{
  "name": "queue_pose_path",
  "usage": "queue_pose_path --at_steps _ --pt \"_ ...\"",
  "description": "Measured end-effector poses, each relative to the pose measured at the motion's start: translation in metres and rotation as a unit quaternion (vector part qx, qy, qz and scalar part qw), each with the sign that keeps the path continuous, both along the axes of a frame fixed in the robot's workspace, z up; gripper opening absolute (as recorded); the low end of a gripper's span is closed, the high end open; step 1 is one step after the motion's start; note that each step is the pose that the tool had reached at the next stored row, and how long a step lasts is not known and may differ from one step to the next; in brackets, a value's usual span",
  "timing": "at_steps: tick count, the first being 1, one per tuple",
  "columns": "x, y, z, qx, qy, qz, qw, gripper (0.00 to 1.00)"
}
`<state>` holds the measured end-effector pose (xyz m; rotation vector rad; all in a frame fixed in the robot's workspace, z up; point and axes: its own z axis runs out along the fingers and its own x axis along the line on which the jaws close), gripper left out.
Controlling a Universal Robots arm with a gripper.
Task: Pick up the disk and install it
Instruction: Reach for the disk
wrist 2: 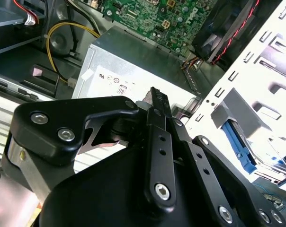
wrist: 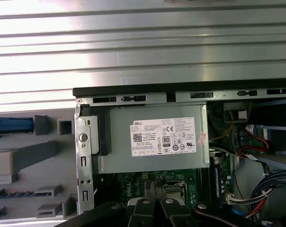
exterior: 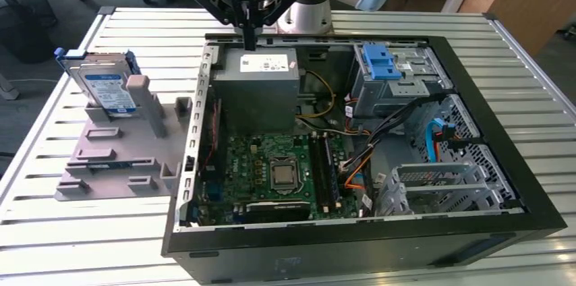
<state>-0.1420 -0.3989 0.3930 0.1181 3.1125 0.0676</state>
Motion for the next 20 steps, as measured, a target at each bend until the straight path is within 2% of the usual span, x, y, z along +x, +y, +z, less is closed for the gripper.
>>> queue_pose_path --at_steps 20 --pt "-0.013 0.0 0.0 0.0 0.0 0.0 1.0 0.11"
